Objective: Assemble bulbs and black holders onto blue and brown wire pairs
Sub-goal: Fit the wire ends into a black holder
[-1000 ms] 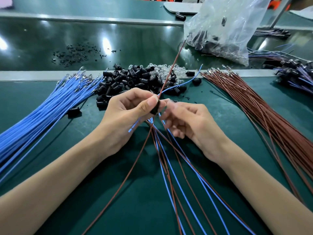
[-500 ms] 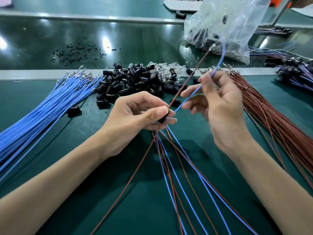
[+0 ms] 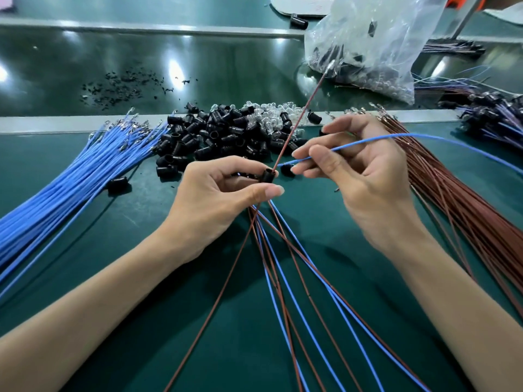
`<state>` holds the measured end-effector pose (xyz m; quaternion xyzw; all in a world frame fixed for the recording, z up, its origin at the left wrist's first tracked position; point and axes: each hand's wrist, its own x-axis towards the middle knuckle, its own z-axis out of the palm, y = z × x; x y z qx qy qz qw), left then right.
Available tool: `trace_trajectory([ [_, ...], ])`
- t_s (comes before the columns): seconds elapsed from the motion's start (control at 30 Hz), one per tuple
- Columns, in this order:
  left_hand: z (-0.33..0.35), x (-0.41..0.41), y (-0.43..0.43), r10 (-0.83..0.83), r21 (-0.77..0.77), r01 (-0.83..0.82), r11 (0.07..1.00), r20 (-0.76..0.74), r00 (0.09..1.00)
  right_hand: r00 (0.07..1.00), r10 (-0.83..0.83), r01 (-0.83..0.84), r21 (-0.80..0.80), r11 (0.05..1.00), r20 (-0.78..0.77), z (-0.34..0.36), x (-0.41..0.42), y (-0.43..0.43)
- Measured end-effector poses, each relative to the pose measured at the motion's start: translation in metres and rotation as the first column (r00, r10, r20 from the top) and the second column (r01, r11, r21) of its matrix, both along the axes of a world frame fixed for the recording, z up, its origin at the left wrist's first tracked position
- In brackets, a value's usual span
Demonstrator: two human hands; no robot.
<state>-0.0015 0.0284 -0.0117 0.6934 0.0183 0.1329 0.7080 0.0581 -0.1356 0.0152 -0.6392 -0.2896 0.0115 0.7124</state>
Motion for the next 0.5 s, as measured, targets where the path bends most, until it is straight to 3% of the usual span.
trace_trajectory([
  [0.2,-0.0011,0.0007,-0.0002,-0.015,-0.006,0.015,1.0,0.008,1.0,0.999,0.003,0.0,0.071,0.997,-0.045,-0.0001,0.0012,0.001],
  [0.5,-0.0005,0.0001,-0.0012,-0.033,0.052,0.032,0.998,0.008,0.999,0.997,-0.004,0.007,0.037,0.999,-0.077,-0.007,-0.0031,0.0077],
])
